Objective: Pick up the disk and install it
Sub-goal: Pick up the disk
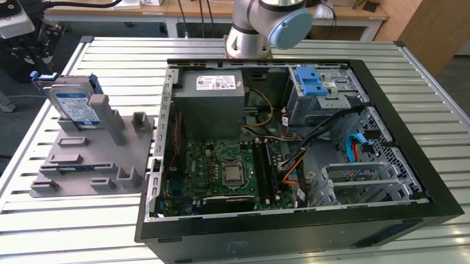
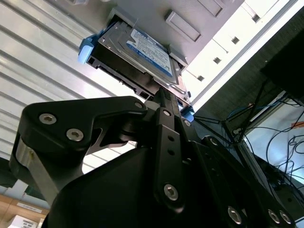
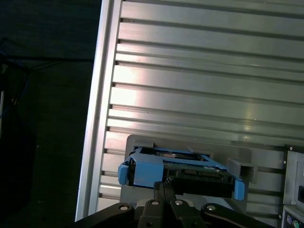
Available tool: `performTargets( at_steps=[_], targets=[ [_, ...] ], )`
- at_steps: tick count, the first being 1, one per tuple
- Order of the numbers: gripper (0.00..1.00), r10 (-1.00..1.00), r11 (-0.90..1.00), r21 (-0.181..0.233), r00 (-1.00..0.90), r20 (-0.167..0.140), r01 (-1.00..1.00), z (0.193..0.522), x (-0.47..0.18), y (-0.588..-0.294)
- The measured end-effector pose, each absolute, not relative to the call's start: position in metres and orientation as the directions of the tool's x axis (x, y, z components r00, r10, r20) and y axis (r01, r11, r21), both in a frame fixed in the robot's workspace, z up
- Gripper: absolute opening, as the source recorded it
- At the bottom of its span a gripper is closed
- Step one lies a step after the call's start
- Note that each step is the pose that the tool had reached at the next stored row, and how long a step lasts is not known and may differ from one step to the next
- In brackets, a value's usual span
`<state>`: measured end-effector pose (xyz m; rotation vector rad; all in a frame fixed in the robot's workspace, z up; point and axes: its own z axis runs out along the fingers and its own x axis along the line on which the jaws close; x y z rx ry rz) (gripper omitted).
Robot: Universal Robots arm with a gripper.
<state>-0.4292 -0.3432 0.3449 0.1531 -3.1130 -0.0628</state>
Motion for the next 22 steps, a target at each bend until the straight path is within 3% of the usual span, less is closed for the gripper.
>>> performTargets(
  at_steps=[22],
  targets=[
    [0.11, -0.154, 0.987, 0.041, -0.988, 0.022, -0.153, 0.3449, -0.4294, -0.3432]
  ],
)
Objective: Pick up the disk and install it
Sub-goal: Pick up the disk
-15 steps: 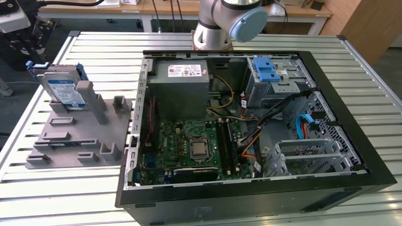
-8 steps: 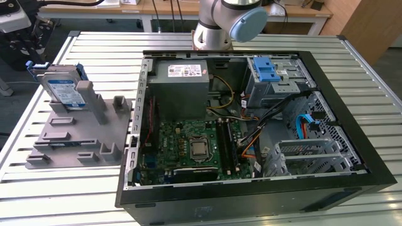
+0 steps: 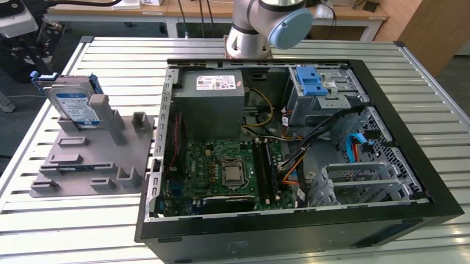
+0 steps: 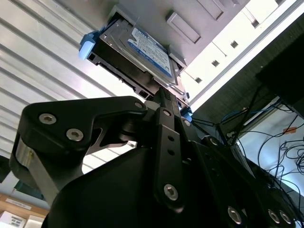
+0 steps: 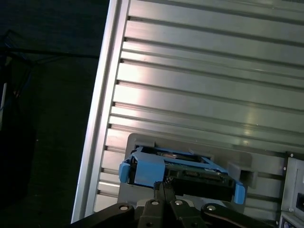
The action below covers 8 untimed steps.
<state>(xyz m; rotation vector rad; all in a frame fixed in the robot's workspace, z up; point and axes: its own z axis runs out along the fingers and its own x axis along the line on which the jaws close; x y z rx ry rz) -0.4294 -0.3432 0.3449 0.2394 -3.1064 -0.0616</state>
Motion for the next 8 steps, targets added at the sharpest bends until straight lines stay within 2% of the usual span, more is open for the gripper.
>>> performTargets(
  at_steps=[8],
  targets=[
    [0.11, -0.214, 0.976, 0.041, -0.977, 0.022, -0.213, 0.3449, -0.4294, -0.3432]
  ],
)
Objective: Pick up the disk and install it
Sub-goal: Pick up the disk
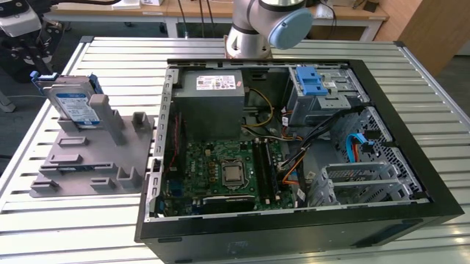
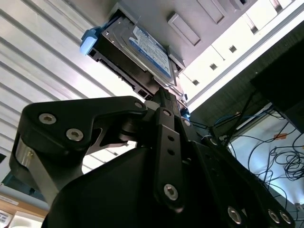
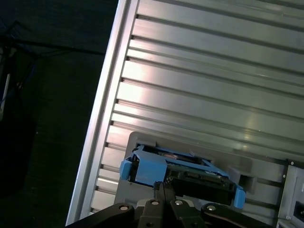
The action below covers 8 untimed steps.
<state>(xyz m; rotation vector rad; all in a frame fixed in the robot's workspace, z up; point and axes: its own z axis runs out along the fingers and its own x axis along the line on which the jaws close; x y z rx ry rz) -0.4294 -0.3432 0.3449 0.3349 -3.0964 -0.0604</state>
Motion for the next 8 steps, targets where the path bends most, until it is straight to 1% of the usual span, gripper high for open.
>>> performTargets(
  at_steps=[8],
  targets=[
    [0.11, -0.258, 0.966, 0.041, -0.966, 0.022, -0.257, 0.3449, -0.4294, -0.3432]
  ],
)
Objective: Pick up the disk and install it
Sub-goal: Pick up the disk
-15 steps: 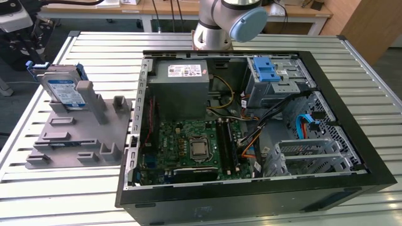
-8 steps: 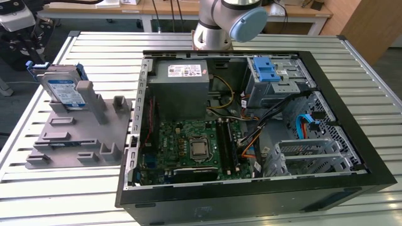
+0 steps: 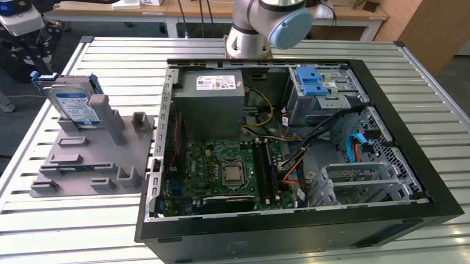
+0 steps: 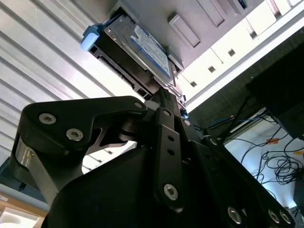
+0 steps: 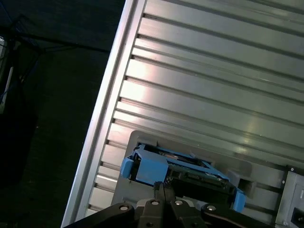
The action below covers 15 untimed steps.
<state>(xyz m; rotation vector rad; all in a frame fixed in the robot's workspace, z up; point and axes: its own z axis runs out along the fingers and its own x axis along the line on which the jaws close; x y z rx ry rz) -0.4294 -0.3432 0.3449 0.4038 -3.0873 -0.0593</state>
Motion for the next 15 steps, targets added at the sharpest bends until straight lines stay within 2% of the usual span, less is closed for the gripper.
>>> performTargets(
  at_steps=[15],
  targets=[
    [0.11, -0.306, 0.952, 0.041, -0.952, 0.022, -0.305, 0.3449, -0.43, -0.3432]
  ],
)
